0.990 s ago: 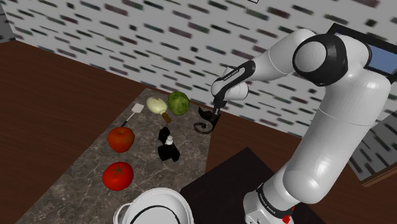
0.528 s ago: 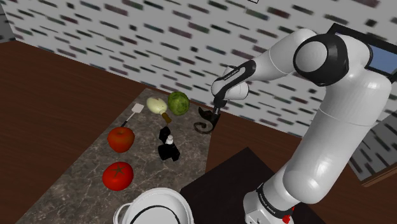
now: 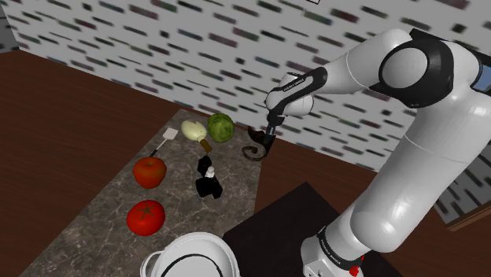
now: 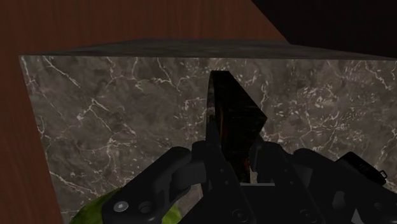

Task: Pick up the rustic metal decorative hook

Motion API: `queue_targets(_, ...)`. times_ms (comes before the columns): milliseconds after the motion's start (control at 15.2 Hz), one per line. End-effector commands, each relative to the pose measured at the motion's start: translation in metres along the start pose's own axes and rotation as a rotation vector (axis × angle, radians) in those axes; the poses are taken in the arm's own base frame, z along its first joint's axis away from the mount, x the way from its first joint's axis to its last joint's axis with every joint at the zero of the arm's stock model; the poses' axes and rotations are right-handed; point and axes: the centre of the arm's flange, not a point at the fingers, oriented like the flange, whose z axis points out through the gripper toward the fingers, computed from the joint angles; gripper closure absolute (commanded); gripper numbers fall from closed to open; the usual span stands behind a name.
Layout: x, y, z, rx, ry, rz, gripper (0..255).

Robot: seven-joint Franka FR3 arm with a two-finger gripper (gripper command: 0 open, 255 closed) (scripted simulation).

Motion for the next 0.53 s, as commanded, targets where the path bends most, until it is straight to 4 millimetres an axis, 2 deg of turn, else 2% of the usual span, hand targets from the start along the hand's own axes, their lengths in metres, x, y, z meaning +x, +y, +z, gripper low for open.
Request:
queue_targets(0, 0.000, 0.000, -0.012, 0.000, 0.000, 0.000, 255)
queue_targets(330, 0.000, 0.000, -0.038, 0.000, 0.000, 0.000, 255)
queue_targets(462, 0.000, 0.000, -0.039, 0.000, 0.000, 0.000, 255)
